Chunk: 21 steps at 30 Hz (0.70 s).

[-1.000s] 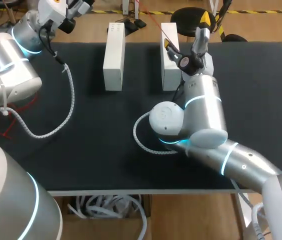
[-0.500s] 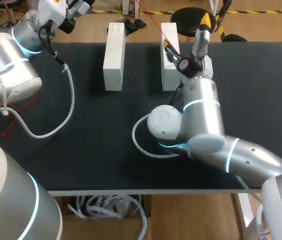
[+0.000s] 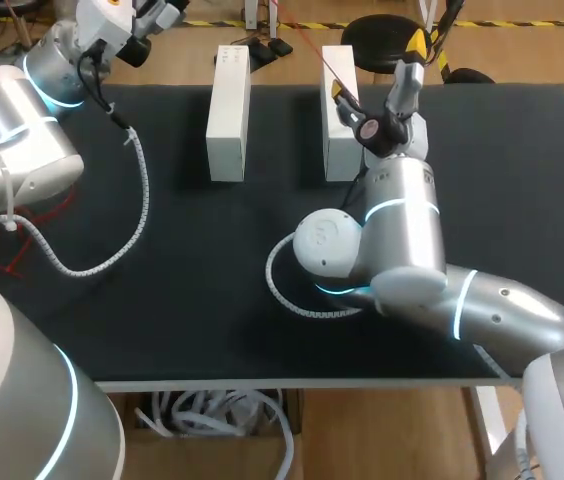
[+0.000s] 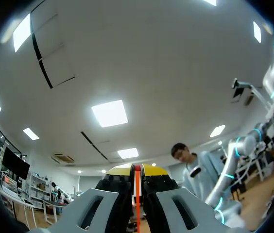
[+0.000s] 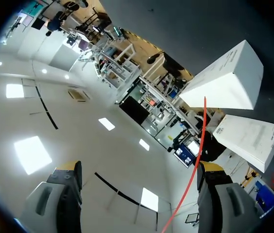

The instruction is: Grab the tape and strap the tape.

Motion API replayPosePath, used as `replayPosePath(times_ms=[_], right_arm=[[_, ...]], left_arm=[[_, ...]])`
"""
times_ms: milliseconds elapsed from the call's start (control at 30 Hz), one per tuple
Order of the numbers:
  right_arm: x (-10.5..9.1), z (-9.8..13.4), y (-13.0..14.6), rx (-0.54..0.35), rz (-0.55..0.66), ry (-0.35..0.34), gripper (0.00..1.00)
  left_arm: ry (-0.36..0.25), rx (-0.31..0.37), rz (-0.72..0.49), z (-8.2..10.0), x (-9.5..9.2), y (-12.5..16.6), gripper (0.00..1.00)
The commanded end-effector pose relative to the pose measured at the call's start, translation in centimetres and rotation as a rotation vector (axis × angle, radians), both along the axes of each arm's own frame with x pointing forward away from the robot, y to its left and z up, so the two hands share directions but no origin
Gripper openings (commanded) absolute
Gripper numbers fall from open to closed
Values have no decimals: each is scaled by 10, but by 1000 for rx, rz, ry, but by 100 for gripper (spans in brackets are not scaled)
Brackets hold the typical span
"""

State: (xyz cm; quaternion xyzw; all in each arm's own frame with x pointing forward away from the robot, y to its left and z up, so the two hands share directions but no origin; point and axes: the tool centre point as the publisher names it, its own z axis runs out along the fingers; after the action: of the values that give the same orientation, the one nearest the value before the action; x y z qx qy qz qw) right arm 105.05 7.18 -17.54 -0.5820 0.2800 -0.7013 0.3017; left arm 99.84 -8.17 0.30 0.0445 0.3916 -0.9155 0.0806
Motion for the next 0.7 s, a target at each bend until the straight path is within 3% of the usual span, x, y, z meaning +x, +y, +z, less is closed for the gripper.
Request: replayPosePath(times_ms=[33, 700], right_arm=[[7, -4, 1, 0, -17, -7, 100], [5, -8, -27, -23, -71, 0, 100]], left_arm=[[-3, -1, -2, -1, 1, 0, 0], [-3, -1, -2, -1, 1, 0, 0]])
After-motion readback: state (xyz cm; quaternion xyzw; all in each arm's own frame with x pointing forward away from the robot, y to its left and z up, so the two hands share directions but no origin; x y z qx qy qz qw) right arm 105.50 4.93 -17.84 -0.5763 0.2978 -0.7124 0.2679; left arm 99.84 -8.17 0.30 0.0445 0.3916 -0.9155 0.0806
